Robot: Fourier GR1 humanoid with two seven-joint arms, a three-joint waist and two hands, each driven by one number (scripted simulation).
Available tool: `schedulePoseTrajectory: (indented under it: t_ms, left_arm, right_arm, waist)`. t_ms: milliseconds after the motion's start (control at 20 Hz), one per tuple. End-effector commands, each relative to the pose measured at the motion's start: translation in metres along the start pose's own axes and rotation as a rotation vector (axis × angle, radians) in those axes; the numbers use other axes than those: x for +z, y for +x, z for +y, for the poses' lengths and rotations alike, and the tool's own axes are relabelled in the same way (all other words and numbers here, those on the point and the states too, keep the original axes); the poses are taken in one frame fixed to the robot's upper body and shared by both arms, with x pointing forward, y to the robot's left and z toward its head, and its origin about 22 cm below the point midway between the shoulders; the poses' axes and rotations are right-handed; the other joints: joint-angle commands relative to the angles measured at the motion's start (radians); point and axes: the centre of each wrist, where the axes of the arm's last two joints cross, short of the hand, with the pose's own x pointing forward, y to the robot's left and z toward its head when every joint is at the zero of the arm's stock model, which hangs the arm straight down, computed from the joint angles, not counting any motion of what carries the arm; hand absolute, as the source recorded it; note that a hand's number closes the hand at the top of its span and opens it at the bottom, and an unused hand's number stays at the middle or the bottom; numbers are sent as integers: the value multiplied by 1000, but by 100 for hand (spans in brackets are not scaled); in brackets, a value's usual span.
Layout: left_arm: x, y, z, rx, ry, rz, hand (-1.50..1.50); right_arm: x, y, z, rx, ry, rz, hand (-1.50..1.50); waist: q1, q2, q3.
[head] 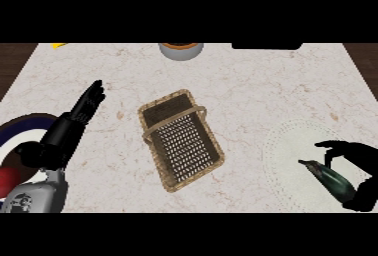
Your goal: Pick the eggplant from the placemat and place it in the basket
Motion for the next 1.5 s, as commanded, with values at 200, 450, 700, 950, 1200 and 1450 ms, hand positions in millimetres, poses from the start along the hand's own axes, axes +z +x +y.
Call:
schedulePoseTrajectory:
  t_ms: [200, 450, 700, 950, 1200, 1450]
  left_arm:
    - [-6, 2, 0, -7, -5, 5, 0]
    - [-4, 2, 0, -9, -20, 6, 0]
    - [-6, 3, -2, -12, -43, 4, 0]
    - [-11, 3, -12, 7, -80, -3, 0]
    - [-14, 4, -22, 18, -131, -7, 0]
    - [-22, 9, -29, 17, -168, -25, 0]
  right_arm:
    - [-63, 104, 20, -18, -154, 42, 150]
    - [-71, 129, -2, -91, -336, 184, 150]
    - [-89, 203, -15, -196, -504, 257, 150]
    - [-76, 243, -63, -296, -755, 292, 150]
    - [-45, 301, -111, -401, -1085, 226, 150]
    - [-21, 354, -141, -485, -1285, 238, 150]
  waist:
    - [5, 3, 12]
    - [25, -22, 0]
    - [54, -22, 5]
    - [108, -18, 12]
    - [157, -29, 10]
    - [188, -18, 2]
